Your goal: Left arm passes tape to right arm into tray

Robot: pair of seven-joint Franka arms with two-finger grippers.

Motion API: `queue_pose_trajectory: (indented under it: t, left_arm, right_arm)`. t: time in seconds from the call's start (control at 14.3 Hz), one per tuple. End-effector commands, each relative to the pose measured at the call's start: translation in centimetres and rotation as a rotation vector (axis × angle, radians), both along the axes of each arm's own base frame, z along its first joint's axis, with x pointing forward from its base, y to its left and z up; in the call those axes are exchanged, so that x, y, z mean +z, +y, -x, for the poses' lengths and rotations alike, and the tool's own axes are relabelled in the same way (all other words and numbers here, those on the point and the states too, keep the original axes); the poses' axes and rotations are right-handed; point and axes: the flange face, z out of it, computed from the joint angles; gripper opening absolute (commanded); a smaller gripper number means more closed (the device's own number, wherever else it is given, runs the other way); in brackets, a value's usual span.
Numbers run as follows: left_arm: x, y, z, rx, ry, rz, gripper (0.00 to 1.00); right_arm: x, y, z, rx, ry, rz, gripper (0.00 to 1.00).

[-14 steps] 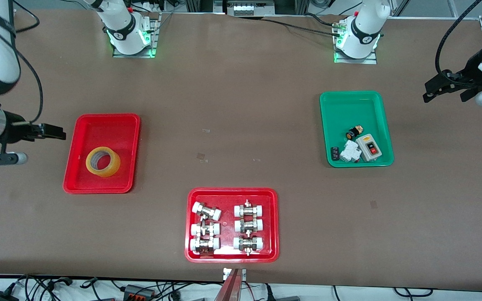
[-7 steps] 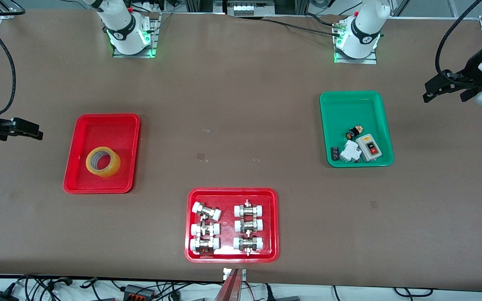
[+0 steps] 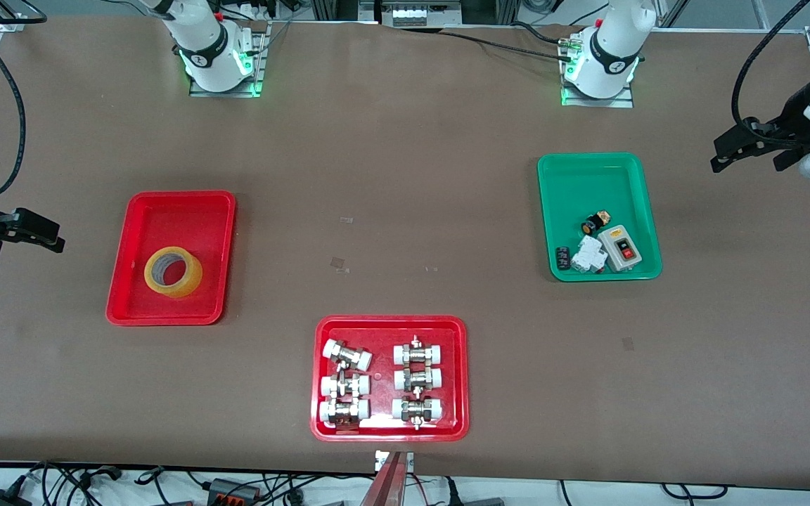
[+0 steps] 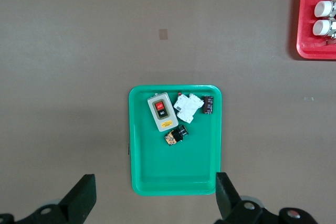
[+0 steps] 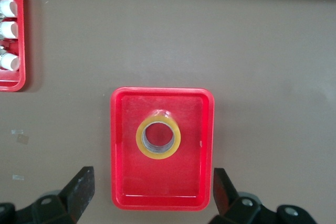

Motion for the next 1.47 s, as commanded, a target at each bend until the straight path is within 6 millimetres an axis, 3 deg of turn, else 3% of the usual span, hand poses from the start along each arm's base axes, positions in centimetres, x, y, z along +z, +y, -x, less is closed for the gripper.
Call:
queue_pose_trajectory:
  t: [0.0,0.21,0.49,0.63,0.91,1.4]
  left_arm:
    - [0.4,0.1,0.0,0.010,0.000,0.017,1.00]
    - [0.4,0.1,0.0,0.010,0.000,0.015,1.00]
    - [0.4,0.4,0.0,0.015,0.000,0.003,1.00]
    - [0.5,0.8,0.0,0.019,-0.002,0.000,1.00]
    - [0.4,3.2,-0.1,-0.010,0.000,0.001,1.00]
    - [0.4,3.2,-0.1,-0.011,0.000,0.001,1.00]
  right_arm:
    - [0.8,-0.1,1.1,-0.023,-0.012,0.020,1.00]
    - [0.4,-0.1,2.6,-0.021,-0.009,0.012,1.00]
    - [-1.0,-0.4,6.2,-0.023,-0.004,0.001,1.00]
    - [-0.6,-0.4,7.3,-0.026,0.003,-0.008,1.00]
    - [-0.1,-0.3,7.7,-0.024,0.021,-0.020,1.00]
    - [0.4,-0.4,8.5,-0.016,0.055,-0.020,1.00]
